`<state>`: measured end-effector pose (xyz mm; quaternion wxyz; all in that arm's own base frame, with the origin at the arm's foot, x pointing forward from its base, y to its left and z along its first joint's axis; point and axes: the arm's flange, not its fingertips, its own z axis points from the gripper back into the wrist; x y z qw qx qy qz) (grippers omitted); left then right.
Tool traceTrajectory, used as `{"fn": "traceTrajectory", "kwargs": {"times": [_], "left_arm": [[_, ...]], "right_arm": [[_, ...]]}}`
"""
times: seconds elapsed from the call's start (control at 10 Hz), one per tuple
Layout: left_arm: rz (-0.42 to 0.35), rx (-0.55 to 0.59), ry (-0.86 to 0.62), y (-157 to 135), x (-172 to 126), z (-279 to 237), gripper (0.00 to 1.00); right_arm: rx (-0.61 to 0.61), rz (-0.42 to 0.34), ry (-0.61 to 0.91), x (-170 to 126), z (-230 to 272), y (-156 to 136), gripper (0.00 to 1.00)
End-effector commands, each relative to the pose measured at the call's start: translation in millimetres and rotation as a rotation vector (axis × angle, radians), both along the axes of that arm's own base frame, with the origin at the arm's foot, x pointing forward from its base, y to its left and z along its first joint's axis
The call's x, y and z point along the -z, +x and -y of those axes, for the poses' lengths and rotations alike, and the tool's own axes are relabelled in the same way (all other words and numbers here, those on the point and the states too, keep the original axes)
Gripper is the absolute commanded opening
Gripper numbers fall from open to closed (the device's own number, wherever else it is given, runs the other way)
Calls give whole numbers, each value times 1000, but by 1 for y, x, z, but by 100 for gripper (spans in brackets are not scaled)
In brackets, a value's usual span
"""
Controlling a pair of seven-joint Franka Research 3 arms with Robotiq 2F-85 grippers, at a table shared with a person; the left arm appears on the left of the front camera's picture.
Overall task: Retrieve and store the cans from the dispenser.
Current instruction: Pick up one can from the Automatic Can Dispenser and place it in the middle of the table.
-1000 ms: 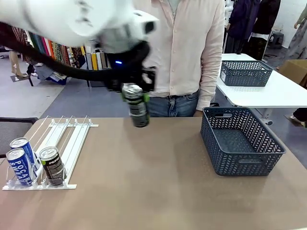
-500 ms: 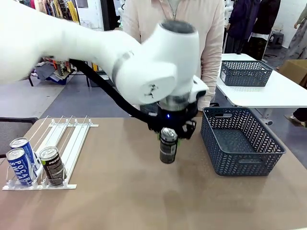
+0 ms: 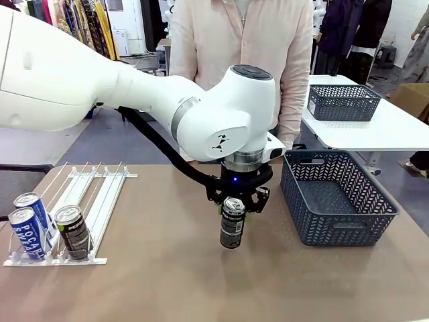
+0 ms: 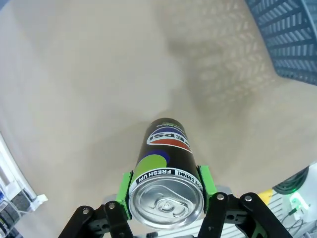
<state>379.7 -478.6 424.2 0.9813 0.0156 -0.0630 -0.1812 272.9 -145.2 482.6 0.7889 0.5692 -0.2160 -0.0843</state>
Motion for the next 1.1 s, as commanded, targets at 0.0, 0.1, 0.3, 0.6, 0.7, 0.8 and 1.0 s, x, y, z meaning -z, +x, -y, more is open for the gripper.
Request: {"fn": "traceTrajectory", "kwargs": {"times": [0.0, 0.1, 0.3, 0.6, 0.7, 0.8, 1.0], "left_arm": [[-14, -1, 1, -2, -7, -12, 0], [-2, -5, -5, -1, -5, -14, 0], [-19, 3, -11, -1, 3, -17, 14], [-35, 3, -24, -1, 7, -23, 100], [-32, -3, -25, 1, 5, -25, 100], [-18, -8, -38, 1, 0, -29, 100], [-5, -12, -92, 1, -29, -48, 100]], "right_arm": [[1, 37, 12, -2, 0, 4, 100], [1, 37, 12, -2, 0, 4, 100], [1, 37, 12, -2, 0, 4, 100], [1, 37, 12, -2, 0, 4, 100], [1, 37, 12, -2, 0, 4, 100], [1, 37, 12, -2, 0, 4, 100], [1, 37, 12, -2, 0, 4, 100]]}}
